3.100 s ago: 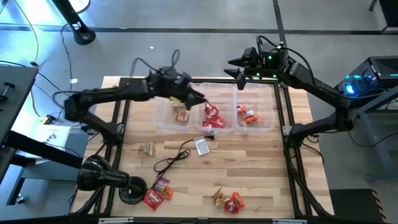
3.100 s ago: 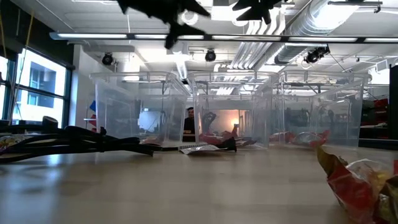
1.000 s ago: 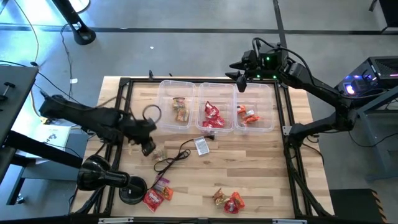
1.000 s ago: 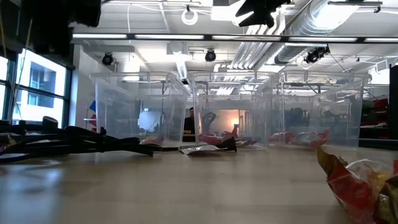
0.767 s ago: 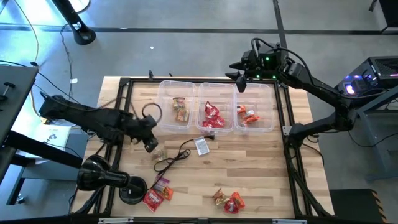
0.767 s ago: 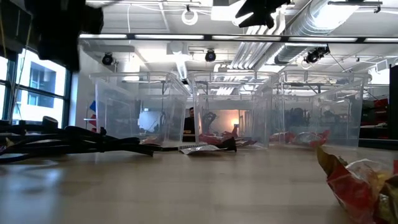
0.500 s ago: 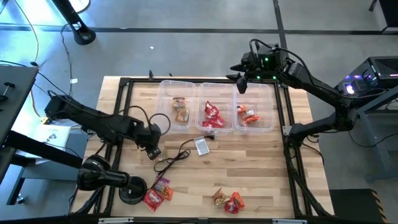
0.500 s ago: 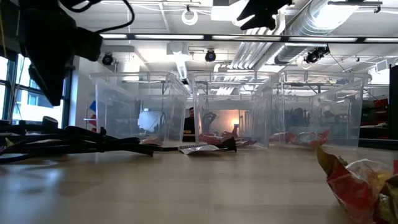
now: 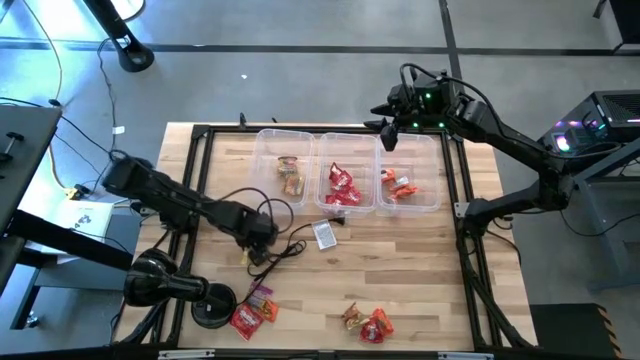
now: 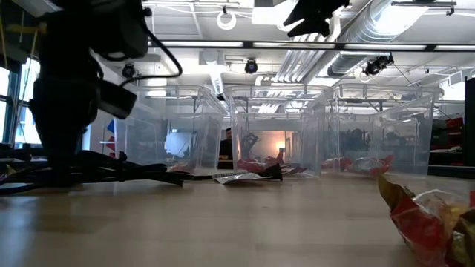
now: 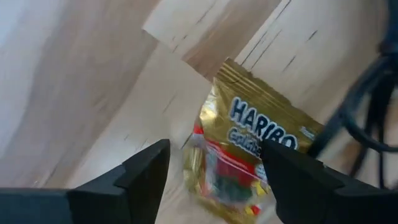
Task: Sort candy
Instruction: Put the gold candy pack into the left transparent bin
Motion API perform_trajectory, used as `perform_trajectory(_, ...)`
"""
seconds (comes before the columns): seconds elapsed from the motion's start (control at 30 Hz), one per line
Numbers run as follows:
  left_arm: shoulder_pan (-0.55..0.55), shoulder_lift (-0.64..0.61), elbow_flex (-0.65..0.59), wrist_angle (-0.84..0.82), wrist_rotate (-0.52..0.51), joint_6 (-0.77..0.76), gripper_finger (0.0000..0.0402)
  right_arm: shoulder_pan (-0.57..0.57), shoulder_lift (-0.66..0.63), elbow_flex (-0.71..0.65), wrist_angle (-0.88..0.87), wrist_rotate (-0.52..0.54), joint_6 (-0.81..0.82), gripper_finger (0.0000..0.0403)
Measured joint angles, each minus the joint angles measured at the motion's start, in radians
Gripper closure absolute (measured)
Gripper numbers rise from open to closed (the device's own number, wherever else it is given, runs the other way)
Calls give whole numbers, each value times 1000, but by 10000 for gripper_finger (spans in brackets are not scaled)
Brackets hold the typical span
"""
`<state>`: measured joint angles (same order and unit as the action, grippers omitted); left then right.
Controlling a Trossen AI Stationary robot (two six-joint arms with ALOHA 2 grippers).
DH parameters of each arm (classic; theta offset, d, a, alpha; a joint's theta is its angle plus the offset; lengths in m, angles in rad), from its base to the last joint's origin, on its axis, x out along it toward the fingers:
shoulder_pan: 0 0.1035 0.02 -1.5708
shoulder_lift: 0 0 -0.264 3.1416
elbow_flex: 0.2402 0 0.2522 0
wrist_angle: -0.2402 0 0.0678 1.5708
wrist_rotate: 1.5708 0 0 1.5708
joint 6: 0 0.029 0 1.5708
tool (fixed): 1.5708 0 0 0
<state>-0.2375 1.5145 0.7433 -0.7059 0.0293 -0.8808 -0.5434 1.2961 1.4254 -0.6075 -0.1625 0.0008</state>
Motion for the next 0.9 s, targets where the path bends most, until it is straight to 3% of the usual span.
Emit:
perform_trajectory(0.13, 1, 67, 6, 13, 0, -1, 156, 0, 0, 0, 0, 0, 0, 188)
perform_trajectory(0.23, 9, 70, 23, -12, 7, -15, 184, 0, 0, 0, -4, 0, 0, 188)
perform_trajectory(0.3, 9, 60, 48, -54, 1, -7, 233, 0, 0, 0, -9, 0, 0, 188)
perform_trajectory(0.43, 8, -35, 88, -123, -11, 28, 374, 0, 0, 0, -15, -1, -4, 188)
perform_trajectory(0.6, 8, -204, 133, -249, -15, 40, 390, 0, 0, 0, -34, -1, -7, 188)
perform_trajectory(0.77, -8, -408, 208, -254, -26, 203, 396, 0, 0, 0, -32, -1, -9, 188)
perform_trajectory(0.9, 18, -488, 279, -206, -216, 317, 399, 0, 0, 0, -7, -4, 19, 188)
